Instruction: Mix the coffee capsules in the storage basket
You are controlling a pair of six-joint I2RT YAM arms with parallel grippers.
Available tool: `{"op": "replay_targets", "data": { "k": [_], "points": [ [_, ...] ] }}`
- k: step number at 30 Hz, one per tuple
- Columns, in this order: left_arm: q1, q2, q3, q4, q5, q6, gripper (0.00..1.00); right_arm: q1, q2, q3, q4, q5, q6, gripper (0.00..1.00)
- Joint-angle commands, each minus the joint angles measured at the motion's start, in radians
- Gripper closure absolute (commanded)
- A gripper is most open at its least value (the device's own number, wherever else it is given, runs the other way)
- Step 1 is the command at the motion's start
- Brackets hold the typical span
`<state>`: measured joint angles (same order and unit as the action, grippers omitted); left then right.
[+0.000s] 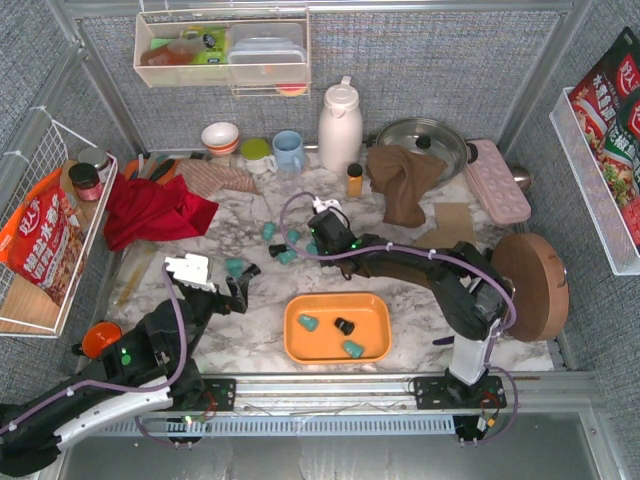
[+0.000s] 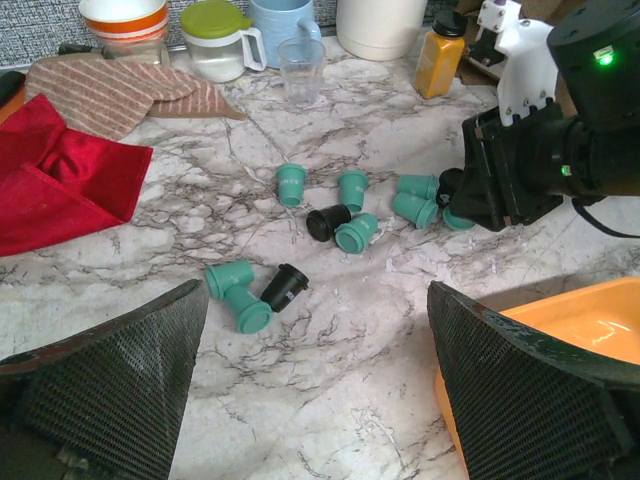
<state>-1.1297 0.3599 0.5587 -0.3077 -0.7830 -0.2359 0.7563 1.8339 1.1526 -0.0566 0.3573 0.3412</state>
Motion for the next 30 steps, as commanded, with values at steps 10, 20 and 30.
{"op": "replay_targets", "data": {
  "k": [10,20,30],
  "points": [
    [0.007,0.005,-0.003,0.030,0.012,0.009,0.01,0.010,-0.293,-0.050,-0.127,-0.031,-0.026,0.72],
    [0.016,0.012,-0.002,0.030,0.013,0.006,0.01,0.099,-0.564,-0.106,-0.355,-0.176,-0.105,0.72],
    [0.028,0.050,-0.001,0.033,0.010,0.006,0.01,0.207,-0.545,-0.202,-0.398,-0.319,-0.093,0.72]
  ]
}}
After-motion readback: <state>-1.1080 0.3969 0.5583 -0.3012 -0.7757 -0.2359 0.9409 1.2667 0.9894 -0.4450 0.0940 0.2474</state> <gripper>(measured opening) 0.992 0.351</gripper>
